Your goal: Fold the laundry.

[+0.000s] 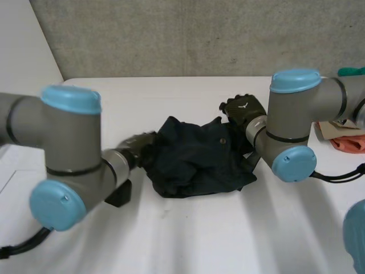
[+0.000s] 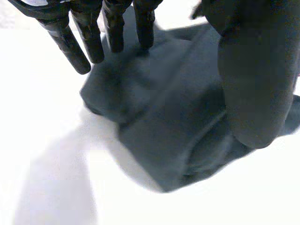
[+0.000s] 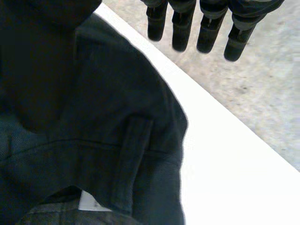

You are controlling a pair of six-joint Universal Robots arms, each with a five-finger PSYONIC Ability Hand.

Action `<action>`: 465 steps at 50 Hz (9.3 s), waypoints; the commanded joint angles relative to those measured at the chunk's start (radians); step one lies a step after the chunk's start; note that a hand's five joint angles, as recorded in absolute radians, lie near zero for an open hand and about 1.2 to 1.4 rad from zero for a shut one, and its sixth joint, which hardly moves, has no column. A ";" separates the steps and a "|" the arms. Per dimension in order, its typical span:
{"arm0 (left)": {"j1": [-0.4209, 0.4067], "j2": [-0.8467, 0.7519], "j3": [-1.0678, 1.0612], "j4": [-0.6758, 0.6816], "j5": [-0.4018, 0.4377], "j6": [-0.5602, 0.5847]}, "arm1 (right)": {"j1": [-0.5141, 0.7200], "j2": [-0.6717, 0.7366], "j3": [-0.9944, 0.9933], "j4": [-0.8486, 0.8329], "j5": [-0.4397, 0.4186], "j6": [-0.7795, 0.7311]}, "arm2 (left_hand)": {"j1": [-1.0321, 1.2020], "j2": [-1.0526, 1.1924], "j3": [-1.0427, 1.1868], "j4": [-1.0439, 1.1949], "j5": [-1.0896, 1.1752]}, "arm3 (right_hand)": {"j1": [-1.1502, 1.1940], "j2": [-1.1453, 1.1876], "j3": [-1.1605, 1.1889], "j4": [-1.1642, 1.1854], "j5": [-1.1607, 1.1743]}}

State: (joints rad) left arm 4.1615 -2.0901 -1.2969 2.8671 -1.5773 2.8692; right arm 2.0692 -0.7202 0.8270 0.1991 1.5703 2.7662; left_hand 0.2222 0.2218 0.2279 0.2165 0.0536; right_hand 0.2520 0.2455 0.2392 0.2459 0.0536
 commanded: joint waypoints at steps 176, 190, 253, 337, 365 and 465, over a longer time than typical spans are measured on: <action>0.177 0.125 -0.305 0.029 0.002 0.512 | 0.012 -0.217 0.465 -0.082 -0.251 -0.158 | 0.079 0.080 0.074 0.085 0.073 | 0.494 0.501 0.507 0.500 0.518; 0.072 -0.005 -0.208 0.058 0.030 0.493 | 0.019 -0.356 0.504 -0.190 -0.151 -0.054 | 0.138 0.138 0.132 0.143 0.132 | 1.144 1.151 1.157 1.150 1.168; 0.253 -0.137 0.677 0.020 -0.004 0.551 | 0.130 -0.305 0.072 -0.280 -0.101 0.115 | 1.174 1.174 1.168 1.180 1.168 | 1.144 1.151 1.157 1.150 1.168; -0.061 0.444 0.005 -0.271 -0.052 0.656 | -0.213 -0.729 0.457 0.451 -0.245 -0.333 | 1.174 1.174 1.168 1.180 1.168 | 1.144 1.151 1.157 1.150 1.168; 0.069 0.022 0.652 0.329 -0.089 0.880 | -0.038 -0.338 -0.074 -0.106 0.042 -0.079 | 1.174 1.174 1.168 1.180 1.168 | 1.144 1.151 1.157 1.150 1.168; 0.104 -0.352 0.312 0.196 -0.092 0.897 | -0.006 -0.088 0.403 -0.239 -0.006 -0.169 | 0.417 0.417 0.411 0.423 0.411 | 1.144 1.151 1.157 1.150 1.168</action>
State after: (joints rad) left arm 4.2756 -2.3685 -1.0733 3.0785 -1.6569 3.6981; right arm 2.0684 -0.8098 1.2332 -0.0397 1.5592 2.5982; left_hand 0.4996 0.5049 0.5045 0.5089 0.3351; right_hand 1.0966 1.1768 1.1896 1.1987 1.0147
